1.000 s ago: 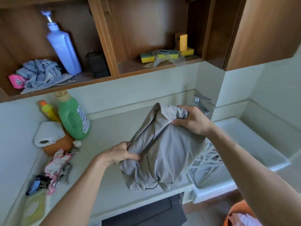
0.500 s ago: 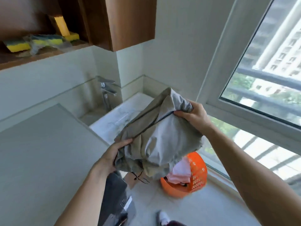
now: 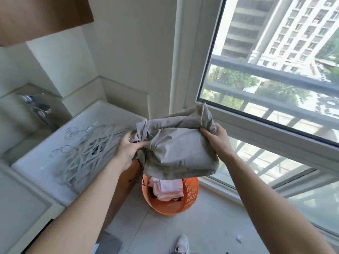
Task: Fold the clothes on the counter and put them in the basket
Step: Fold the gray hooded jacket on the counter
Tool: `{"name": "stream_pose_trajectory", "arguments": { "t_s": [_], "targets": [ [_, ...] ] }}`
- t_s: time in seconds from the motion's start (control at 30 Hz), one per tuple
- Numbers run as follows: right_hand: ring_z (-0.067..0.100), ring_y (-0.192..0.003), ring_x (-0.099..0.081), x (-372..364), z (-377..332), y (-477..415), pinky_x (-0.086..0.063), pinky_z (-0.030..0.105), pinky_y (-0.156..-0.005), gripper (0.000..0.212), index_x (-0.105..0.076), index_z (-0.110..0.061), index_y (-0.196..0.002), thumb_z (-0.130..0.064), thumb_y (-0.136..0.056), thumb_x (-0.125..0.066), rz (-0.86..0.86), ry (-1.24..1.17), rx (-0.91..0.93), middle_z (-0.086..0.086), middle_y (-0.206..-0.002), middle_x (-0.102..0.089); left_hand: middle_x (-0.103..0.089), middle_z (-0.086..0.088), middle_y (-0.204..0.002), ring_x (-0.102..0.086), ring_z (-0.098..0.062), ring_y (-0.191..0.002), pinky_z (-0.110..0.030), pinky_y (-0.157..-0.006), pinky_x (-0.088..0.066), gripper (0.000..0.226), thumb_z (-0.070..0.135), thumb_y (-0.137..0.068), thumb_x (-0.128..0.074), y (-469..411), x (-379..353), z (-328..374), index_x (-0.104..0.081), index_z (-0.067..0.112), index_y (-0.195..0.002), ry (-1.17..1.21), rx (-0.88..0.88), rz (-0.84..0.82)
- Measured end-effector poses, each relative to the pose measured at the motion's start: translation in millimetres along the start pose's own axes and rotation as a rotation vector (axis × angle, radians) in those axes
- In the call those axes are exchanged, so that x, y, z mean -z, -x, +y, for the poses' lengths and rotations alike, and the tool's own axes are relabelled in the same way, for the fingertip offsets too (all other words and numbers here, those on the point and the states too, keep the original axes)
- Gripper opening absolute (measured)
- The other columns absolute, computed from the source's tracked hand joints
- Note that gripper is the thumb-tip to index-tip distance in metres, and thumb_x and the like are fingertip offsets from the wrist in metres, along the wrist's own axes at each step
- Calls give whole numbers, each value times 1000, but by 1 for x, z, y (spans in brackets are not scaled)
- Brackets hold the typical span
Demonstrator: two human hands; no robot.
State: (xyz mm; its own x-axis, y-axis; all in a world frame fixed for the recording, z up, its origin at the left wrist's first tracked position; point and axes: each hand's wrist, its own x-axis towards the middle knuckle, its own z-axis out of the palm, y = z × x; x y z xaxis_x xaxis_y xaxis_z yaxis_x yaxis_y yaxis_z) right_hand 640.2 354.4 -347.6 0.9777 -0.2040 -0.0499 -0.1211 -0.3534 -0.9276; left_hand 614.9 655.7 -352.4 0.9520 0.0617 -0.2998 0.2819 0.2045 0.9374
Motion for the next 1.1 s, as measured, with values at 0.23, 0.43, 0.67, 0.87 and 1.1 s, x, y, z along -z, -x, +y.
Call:
{"name": "stream_pose_trajectory", "arguments": {
  "t_s": [0.23,0.43,0.67,0.87,1.1],
  "targets": [
    [25,-106,-60,-20,97,-59,-47,41,-91,37,-52,-18,-117,-37,-89,-67,-17,85,-177,4,-112,-63,-74,-3,-109,-69,-21,-105,-41,-93,-54,52,-2,-70,-84,-80,-27,-71,-66,21,-112,-141,70,100],
    [22,-121,-49,-92,245,-97,-44,40,-99,74,-23,-27,-149,-27,-88,-65,-138,66,-184,2,-139,-45,-74,-1,-101,-69,-19,-98,-41,-95,-54,51,-2,-65,-86,-178,-1,-232,-69,22,-107,-228,115,149],
    [23,-125,-52,-203,471,-147,-42,45,-108,82,-25,-35,-149,-21,-77,-61,-242,94,-193,3,-142,-50,-74,-1,-105,-68,-27,-104,-49,-96,-54,51,1,-69,-75,-306,50,-477,-70,27,-113,-247,194,253],
    [24,-141,-38,-277,624,-183,-31,29,-109,83,-21,-24,-156,-13,-88,-65,-286,268,-147,1,-155,-39,-75,2,-102,-69,-25,-99,-42,-89,-57,38,4,-80,-59,-368,70,-617,-70,30,-105,-275,208,230],
    [44,-126,-50,-314,684,-194,-41,42,-99,83,-6,-16,-157,-29,-96,-60,-323,420,-283,25,-142,-47,-67,3,-110,-62,-24,-109,-44,-101,-49,39,20,-78,-60,-400,77,-658,-59,26,-117,-493,277,217]
  ]
}}
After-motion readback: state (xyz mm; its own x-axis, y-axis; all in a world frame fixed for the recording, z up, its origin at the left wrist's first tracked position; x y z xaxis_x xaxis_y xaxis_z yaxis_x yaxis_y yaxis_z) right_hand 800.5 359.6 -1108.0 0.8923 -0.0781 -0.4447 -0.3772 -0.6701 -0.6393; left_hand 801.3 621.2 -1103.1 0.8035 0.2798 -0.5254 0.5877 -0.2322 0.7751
